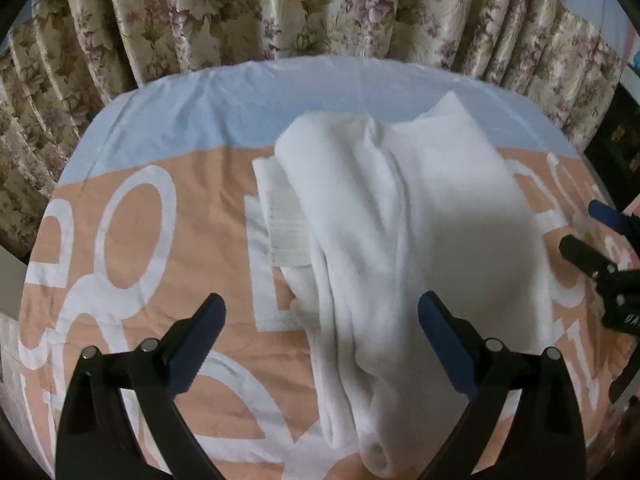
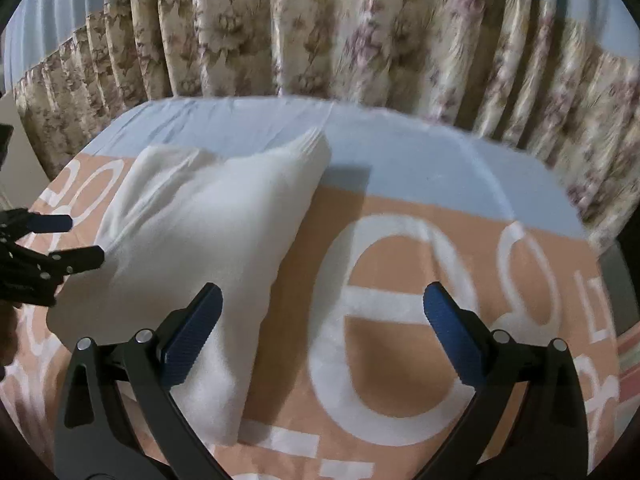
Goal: Fold small clothes
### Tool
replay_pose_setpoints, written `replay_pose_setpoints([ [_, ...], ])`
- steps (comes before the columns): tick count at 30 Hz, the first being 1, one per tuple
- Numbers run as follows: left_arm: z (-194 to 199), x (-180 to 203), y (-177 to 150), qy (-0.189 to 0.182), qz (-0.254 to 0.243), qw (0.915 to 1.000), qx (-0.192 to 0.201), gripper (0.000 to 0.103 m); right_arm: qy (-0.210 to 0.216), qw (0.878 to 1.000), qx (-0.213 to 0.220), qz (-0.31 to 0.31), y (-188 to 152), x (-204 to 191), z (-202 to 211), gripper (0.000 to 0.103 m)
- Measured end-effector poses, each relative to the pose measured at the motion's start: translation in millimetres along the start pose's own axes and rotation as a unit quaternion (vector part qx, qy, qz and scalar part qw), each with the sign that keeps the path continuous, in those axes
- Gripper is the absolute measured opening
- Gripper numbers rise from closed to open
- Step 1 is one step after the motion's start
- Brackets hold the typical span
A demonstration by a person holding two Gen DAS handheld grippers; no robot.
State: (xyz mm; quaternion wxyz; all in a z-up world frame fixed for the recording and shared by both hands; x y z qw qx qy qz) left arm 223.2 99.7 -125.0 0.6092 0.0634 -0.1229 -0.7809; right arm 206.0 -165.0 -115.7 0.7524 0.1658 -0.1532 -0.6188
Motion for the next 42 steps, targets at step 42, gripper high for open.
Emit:
replay_pose_setpoints([
  [42, -31.1, 24.9, -6.7, -0.051, -0.056, 0.9961, -0.045, 0.077, 0.18, 0.976, -0.119, 0.011, 16.5, -38.2, -54.8, 0.06],
])
Point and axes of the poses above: each gripper's, at about its wrist camera, not at the fingertips, and z roughly against the way its jaws point, x to its right, y to its top, the point moved 3 cm from there along -z, roughly the way its jaws point, and after that the axes turned 14 degrees about -x, right-handed, at the moved point
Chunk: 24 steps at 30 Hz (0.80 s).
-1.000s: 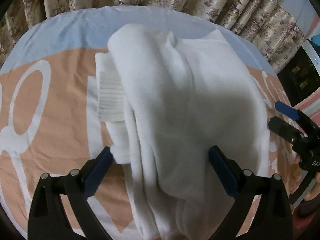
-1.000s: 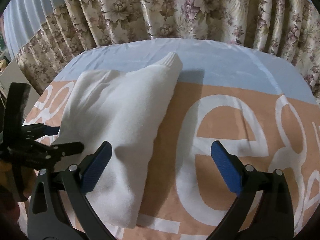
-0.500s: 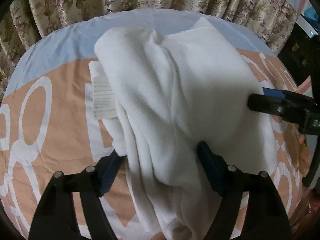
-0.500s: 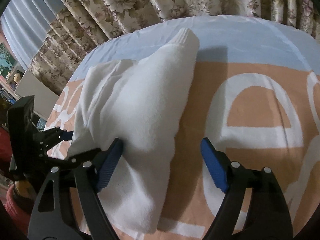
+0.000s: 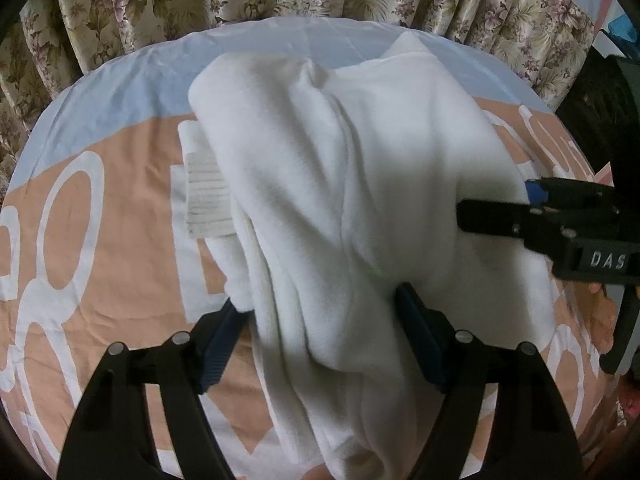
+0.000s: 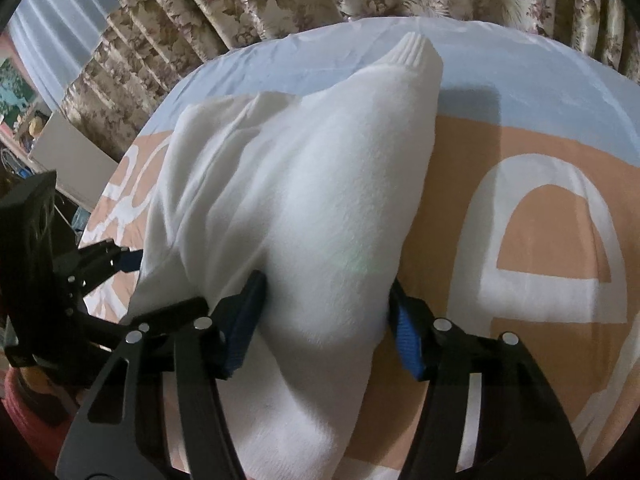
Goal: Fold small clothes
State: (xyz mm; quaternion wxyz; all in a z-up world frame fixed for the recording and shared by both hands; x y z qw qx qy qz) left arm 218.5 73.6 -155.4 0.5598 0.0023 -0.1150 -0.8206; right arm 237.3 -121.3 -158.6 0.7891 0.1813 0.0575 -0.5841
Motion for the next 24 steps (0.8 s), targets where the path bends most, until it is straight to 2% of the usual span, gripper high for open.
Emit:
replay_pose_setpoints([
  [3, 0.3, -0.2, 0.3, -0.002, -0.001, 1.0, -0.002, 0.077, -0.014, 1.0, -0.011, 0.013, 2.1, -3.2, -2.4, 0.059],
  [9, 1.0, 0.0, 0.8, -0.005, 0.001, 1.0, -0.002, 0.077, -0.094, 0.993, -0.015, 0.072, 3.7, -25.5, -0.3, 0.049],
  [15, 0.9, -0.6, 0.5, -0.008, -0.001, 1.0, -0.001, 0.076, -0.093, 0.993, -0.006, 0.073, 2.0, -21.3, 0.9, 0.046],
  [24, 4.7, 1.6, -2.4, -0.018, -0.007, 0.9998, 0.005, 0.06, -0.087, 0.994, -0.003, 0.068, 4.3, -24.0, 0.7, 0.045],
])
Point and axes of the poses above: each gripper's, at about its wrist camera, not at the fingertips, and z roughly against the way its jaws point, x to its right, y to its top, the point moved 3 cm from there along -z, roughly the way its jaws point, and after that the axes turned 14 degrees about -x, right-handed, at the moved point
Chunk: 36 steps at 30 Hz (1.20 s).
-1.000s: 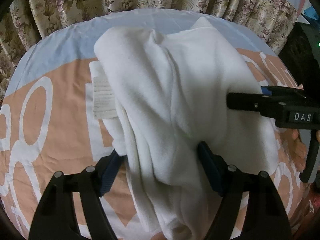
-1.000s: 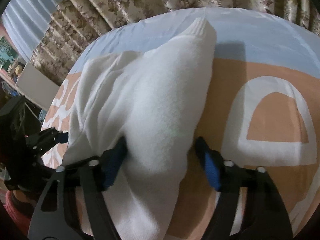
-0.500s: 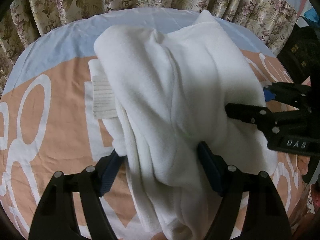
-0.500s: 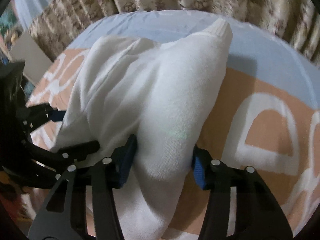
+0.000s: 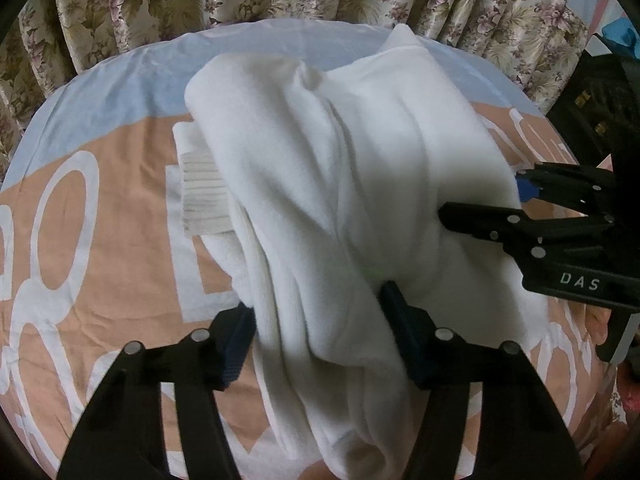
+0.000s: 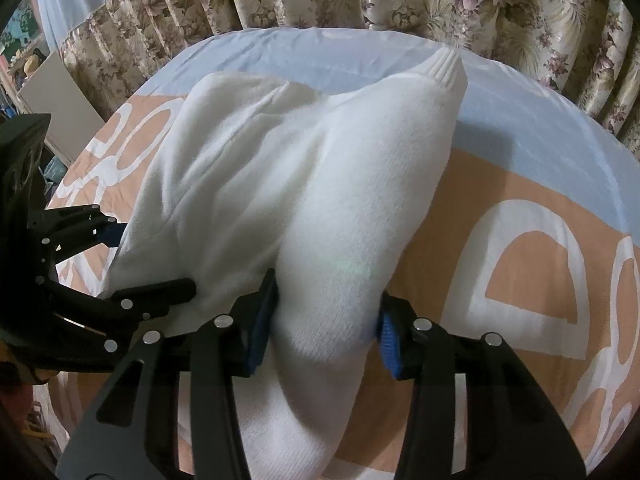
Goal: Fold small clothes
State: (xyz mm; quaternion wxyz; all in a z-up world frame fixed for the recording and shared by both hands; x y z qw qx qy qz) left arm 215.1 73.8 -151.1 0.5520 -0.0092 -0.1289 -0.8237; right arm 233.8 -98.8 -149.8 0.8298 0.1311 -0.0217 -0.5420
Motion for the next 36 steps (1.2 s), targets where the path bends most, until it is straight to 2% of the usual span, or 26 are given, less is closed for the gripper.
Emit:
replay_pose_setpoints([
  [6, 1.5, -0.3, -1.2, 0.002, 0.001, 1.0, -0.001, 0.055, 0.002, 1.0, 0.005, -0.004, -0.3, -2.3, 0.2, 0.045],
  [10, 4.4, 0.7, 0.2, -0.001, 0.005, 1.0, -0.003, 0.045, -0.001, 1.0, 0.014, -0.004, -1.0, -2.8, 1.5, 0.043],
  [16, 7.6, 3.5, -1.0, 0.009, 0.004, 1.0, 0.001, 0.04, 0.003, 1.0, 0.021, -0.002, 0.0, -2.6, 3.8, 0.041],
  [21, 11.2, 6.5, -2.3, 0.019, 0.008, 0.9998, 0.003, 0.037, 0.001, 0.999, 0.043, 0.013, -1.9, -5.8, 10.9, 0.038],
  [22, 12.6, 6.9, -2.6, 0.021, 0.008, 0.9998, 0.004, 0.031, 0.003, 0.999, 0.048, 0.015, -2.3, -6.0, 12.9, 0.038],
  [24, 18.2, 11.7, -2.2, 0.025, 0.005, 0.9996, 0.009, 0.027, 0.006, 0.998, 0.057, 0.019, -2.8, -7.5, 17.5, 0.037],
  [27, 24.1, 17.9, -0.3, 0.042, 0.004, 0.999, 0.013, 0.026, 0.01, 0.997, 0.07, 0.025, -2.9, -9.3, 25.5, 0.037],
  [36, 64.3, 31.4, -4.5, 0.051, 0.022, 0.9972, 0.049, 0.025, 0.023, 0.991, 0.122, 0.047, -11.3, -16.3, 65.7, 0.036],
])
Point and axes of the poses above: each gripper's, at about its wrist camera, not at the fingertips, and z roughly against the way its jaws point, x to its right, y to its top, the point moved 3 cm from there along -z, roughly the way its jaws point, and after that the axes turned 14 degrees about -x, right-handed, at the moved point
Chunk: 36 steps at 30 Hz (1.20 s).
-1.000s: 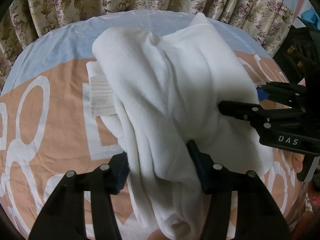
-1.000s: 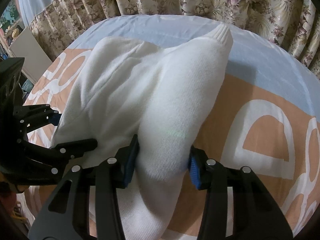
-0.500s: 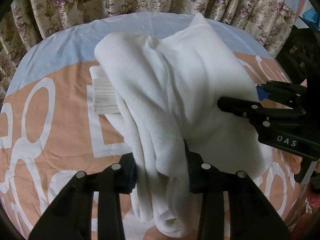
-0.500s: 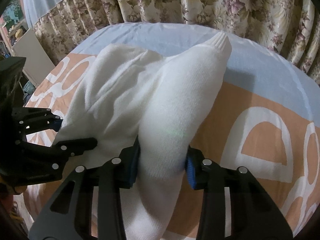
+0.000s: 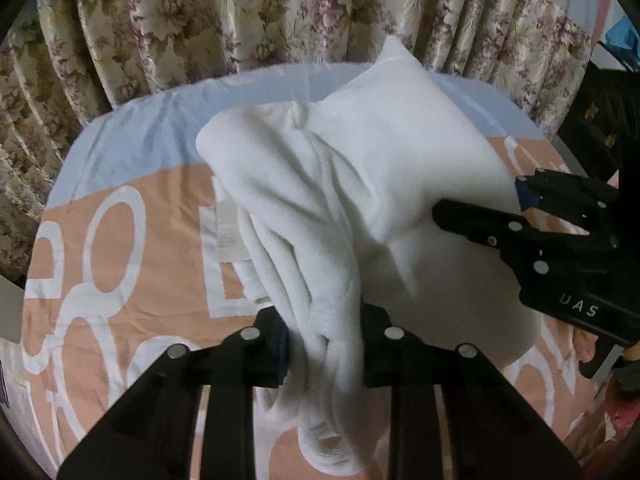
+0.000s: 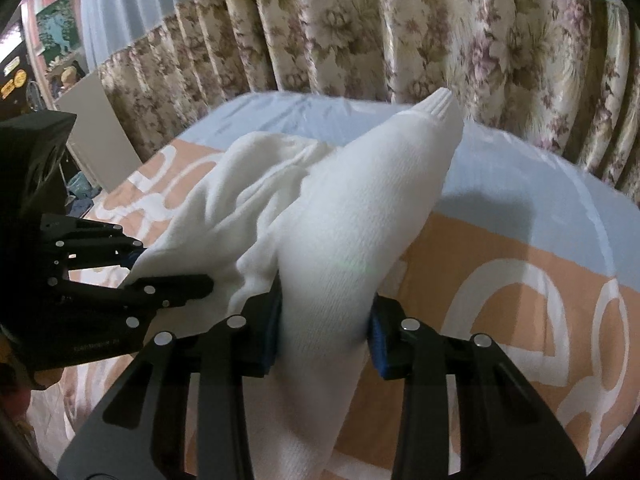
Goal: Fold small clothes
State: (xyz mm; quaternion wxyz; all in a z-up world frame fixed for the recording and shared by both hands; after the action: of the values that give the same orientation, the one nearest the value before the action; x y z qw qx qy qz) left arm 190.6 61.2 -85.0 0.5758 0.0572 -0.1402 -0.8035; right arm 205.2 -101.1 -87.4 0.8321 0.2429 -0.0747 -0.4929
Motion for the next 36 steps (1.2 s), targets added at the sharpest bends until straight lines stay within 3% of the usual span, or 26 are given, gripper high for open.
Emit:
replay_pose_setpoints([
  [7, 26.1, 33.2, -14.7, -0.004, -0.004, 0.9999, 0.011, 0.025, 0.005, 1.0, 0.025, 0.013, -21.6, 1.8, 45.4, 0.036],
  [13, 22.2, 85.4, -34.8, -0.02, -0.023, 0.9995, -0.005, 0.026, 0.015, 1.0, -0.01, -0.007, -67.3, 27.6, 62.8, 0.036],
  [18, -6.8, 123.0, -49.0, -0.048, -0.025, 0.9981, -0.029, 0.026, -0.007, 0.998, -0.058, -0.026, -103.6, 57.1, 45.5, 0.036],
  [23, -43.9, 129.6, -48.1, -0.035, -0.016, 0.9983, -0.043, 0.029, -0.008, 0.997, -0.067, -0.046, -121.9, 71.2, 18.9, 0.037],
  [29, -46.4, 126.0, -48.7, -0.039, -0.016, 0.9983, -0.041, 0.036, 0.009, 0.996, -0.058, -0.061, -126.4, 79.7, 16.0, 0.04],
  [32, -45.0, 122.3, -50.5, -0.026, -0.015, 0.9988, -0.038, 0.047, 0.004, 0.996, -0.062, -0.063, -126.2, 80.0, 16.9, 0.043],
  [34, -41.5, 120.9, -52.7, -0.013, -0.011, 0.9993, -0.033, 0.062, 0.001, 0.996, -0.058, -0.064, -126.5, 79.0, 22.7, 0.048],
  [36, -37.3, 120.7, -54.4, -0.012, -0.013, 0.9994, -0.03, 0.063, -0.001, 0.996, -0.053, -0.069, -128.3, 78.5, 30.0, 0.053],
])
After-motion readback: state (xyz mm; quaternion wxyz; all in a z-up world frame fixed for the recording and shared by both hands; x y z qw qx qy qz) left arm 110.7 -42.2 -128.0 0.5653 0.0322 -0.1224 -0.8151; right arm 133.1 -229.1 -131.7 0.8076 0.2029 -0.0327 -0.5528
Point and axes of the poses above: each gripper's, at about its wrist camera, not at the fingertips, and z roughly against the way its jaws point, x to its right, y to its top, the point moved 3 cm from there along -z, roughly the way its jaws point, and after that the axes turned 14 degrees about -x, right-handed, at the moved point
